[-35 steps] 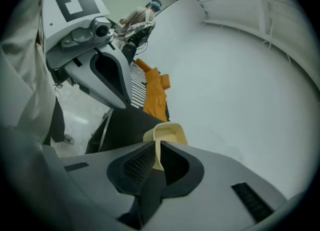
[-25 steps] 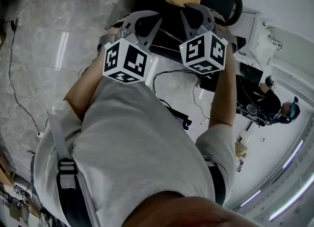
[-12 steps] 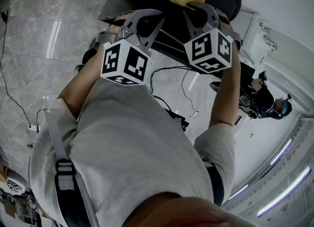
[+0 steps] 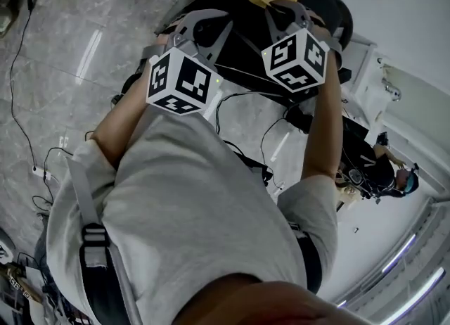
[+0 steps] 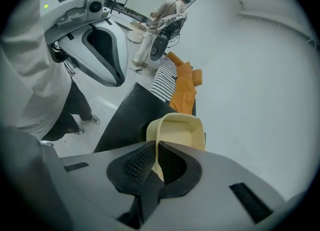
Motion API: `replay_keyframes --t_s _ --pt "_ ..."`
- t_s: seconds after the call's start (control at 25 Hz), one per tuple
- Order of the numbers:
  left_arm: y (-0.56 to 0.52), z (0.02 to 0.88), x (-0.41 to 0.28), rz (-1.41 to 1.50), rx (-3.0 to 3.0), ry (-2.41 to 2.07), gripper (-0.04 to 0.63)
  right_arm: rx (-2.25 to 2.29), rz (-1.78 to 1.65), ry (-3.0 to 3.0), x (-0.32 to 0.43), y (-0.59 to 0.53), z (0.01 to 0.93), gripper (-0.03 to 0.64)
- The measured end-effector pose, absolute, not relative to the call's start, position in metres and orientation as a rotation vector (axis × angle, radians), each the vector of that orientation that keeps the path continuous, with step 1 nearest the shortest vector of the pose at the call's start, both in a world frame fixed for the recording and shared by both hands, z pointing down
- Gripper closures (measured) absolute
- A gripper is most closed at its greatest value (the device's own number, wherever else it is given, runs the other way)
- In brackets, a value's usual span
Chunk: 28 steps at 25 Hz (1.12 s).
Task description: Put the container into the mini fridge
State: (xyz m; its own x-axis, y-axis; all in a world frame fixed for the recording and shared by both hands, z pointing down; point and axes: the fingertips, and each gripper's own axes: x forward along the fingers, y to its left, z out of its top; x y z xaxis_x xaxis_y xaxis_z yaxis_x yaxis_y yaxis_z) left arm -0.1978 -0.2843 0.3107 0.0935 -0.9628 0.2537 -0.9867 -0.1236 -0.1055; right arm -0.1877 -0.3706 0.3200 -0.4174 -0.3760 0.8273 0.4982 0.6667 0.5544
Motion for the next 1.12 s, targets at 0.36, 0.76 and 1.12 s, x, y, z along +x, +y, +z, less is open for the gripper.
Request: replay_keyframes --t_s 0.36,0.76,1.12 --pt "-0.250 0.318 -0.175 0.420 2.110 -2.132 0.583 -0.046 -1.051 -1.831 -0.164 -0.340 0.303 0.575" --pt "-0.238 0.325 -0.126 0.447 2.124 -2.156 0.583 -0.043 -1.101 -1.897 -0.127 -0.316 0.311 0.575" --pt "-0.187 0.337 -0.095 0.525 2.040 -2.184 0.583 -0.023 -1.119 -2.011 -0.085 -0.261 0.303 0.575"
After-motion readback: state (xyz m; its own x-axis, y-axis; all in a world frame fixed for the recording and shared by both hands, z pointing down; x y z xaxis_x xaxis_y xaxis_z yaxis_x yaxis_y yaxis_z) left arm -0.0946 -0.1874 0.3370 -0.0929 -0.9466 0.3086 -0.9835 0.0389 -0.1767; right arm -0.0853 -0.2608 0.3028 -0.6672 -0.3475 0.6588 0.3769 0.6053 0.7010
